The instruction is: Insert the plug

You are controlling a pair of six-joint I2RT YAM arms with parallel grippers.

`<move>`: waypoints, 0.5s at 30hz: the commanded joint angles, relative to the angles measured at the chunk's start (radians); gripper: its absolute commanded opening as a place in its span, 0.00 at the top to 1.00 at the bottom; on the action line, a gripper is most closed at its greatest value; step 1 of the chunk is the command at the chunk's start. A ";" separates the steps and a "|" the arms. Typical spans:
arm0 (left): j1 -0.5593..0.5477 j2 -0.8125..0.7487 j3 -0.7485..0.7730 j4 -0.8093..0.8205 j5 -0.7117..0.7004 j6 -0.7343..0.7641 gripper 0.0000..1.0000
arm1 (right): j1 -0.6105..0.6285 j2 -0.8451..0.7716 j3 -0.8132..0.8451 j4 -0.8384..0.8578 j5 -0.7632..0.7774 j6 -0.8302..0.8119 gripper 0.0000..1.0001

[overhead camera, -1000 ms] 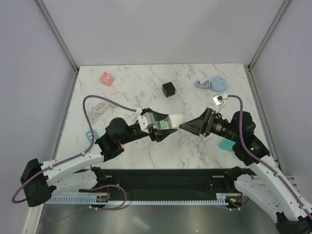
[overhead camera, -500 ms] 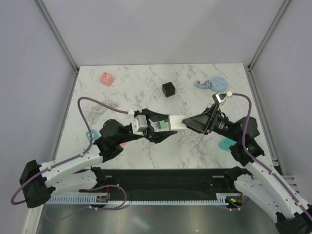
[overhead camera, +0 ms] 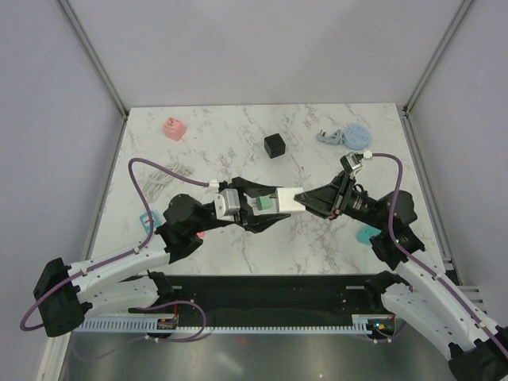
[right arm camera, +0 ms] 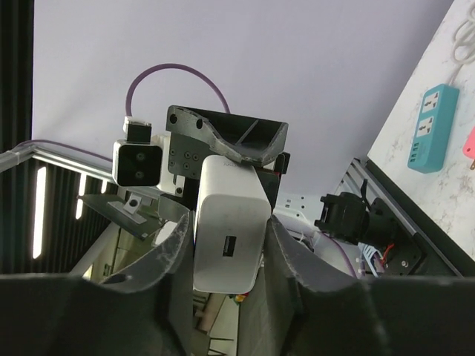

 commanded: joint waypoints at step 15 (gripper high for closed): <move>0.002 -0.193 -0.095 -0.224 -0.243 -0.078 0.10 | -0.012 0.107 0.198 -0.341 0.068 -0.323 1.00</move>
